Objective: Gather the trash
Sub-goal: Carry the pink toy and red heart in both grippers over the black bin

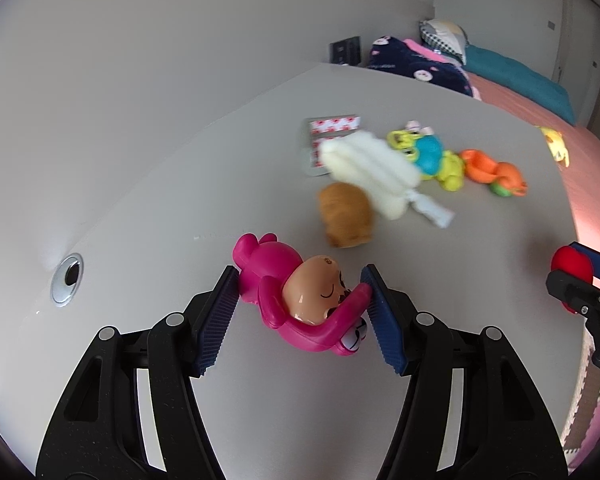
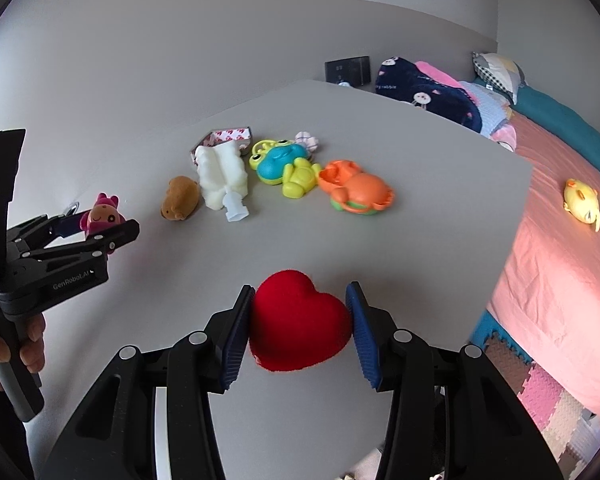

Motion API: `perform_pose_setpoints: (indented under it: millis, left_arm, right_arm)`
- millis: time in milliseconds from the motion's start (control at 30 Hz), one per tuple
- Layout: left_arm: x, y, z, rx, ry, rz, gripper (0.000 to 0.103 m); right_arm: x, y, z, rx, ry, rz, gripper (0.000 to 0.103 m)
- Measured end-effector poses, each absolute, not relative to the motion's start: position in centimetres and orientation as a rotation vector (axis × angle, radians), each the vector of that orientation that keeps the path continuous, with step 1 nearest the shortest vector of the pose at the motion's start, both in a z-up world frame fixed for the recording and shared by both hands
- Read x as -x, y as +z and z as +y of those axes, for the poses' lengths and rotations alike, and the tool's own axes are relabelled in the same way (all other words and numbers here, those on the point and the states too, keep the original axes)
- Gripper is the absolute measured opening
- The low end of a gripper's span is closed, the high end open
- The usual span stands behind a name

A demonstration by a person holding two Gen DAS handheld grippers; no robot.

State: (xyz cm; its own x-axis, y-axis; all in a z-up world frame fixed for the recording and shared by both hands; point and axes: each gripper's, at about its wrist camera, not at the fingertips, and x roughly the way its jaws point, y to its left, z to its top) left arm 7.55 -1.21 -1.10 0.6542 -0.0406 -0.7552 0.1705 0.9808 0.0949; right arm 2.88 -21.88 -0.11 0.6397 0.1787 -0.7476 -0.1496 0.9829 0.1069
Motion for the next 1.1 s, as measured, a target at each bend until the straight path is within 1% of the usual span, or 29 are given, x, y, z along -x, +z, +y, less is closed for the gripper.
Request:
perform_pose_setpoints:
  millis: [600,1100]
  left_arm:
    - [-6.1,1.1,-12.8,-0.179,-0.309,0.819,0.061]
    - [-5.4,1.2,-21.2,-0.236,-0.437,0.813,0.061]
  right_arm:
    - [1.4,2.4,-30.9,-0.087,0.072,0.813,0.048]
    - [4.4,3.2,-38.5,-0.154,-0.053,0.781,0.048]
